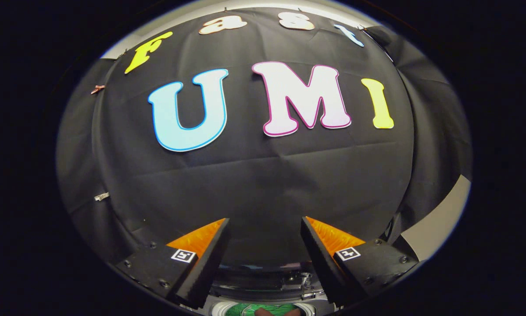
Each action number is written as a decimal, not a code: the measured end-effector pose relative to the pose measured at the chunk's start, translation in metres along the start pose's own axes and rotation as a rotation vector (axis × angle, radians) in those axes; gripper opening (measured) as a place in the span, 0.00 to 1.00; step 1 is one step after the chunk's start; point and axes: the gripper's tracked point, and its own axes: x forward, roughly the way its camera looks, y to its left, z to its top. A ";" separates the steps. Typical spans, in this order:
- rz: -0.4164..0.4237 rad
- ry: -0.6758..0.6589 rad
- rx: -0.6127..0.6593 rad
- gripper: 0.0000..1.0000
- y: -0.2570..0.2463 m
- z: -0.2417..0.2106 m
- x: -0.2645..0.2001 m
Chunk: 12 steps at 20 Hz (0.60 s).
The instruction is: Put the clothes into the washing machine and then close the washing machine lid.
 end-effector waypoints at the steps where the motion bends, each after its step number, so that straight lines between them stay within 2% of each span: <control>1: -0.005 0.021 -0.009 1.00 0.000 -0.005 0.005; 6: -0.012 0.109 0.012 1.00 0.000 -0.030 0.024; 10: -0.031 0.094 -0.082 0.99 -0.001 -0.038 0.026; 12: -0.037 0.117 -0.080 0.99 -0.005 -0.040 0.026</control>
